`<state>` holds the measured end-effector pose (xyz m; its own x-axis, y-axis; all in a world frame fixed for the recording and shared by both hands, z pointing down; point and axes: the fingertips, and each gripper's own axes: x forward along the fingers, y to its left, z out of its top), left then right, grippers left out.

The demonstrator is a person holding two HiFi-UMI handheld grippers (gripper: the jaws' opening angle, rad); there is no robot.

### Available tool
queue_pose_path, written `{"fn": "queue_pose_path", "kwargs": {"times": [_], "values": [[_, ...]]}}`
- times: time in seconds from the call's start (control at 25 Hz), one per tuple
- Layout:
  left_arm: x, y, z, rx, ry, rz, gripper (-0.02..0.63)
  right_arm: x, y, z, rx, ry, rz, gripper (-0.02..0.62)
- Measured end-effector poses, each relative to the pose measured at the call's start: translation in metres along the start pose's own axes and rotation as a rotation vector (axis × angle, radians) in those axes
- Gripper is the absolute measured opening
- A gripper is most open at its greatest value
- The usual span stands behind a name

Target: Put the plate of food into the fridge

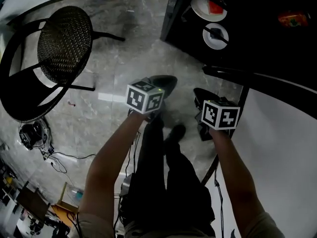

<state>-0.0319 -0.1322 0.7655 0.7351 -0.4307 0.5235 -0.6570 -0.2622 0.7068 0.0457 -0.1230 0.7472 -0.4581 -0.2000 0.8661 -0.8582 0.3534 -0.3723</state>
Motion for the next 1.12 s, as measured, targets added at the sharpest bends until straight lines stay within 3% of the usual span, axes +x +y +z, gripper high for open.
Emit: {"fn": "queue_pose_path", "kwargs": {"times": [0.24, 0.44, 0.8, 0.96, 1.12], "values": [[-0.027, -0.024, -0.002, 0.03, 0.037, 0.016, 0.011, -0.029, 0.038, -0.023, -0.011, 0.03, 0.064, 0.029], [-0.046, -0.051, 0.02, 0.068, 0.039, 0.016, 0.011, -0.061, 0.052, -0.024, -0.002, 0.04, 0.084, 0.023], [-0.065, -0.13, 0.051, 0.257, 0.083, -0.026, 0.011, -0.112, 0.083, -0.016, -0.173, 0.05, 0.174, 0.023], [-0.078, -0.164, 0.045, 0.361, 0.144, -0.03, 0.011, -0.134, 0.102, -0.022, -0.24, 0.051, 0.217, 0.023], [-0.095, -0.197, 0.049, 0.432, 0.173, -0.034, 0.011, -0.161, 0.115, -0.02, -0.312, 0.033, 0.208, 0.023]]}}
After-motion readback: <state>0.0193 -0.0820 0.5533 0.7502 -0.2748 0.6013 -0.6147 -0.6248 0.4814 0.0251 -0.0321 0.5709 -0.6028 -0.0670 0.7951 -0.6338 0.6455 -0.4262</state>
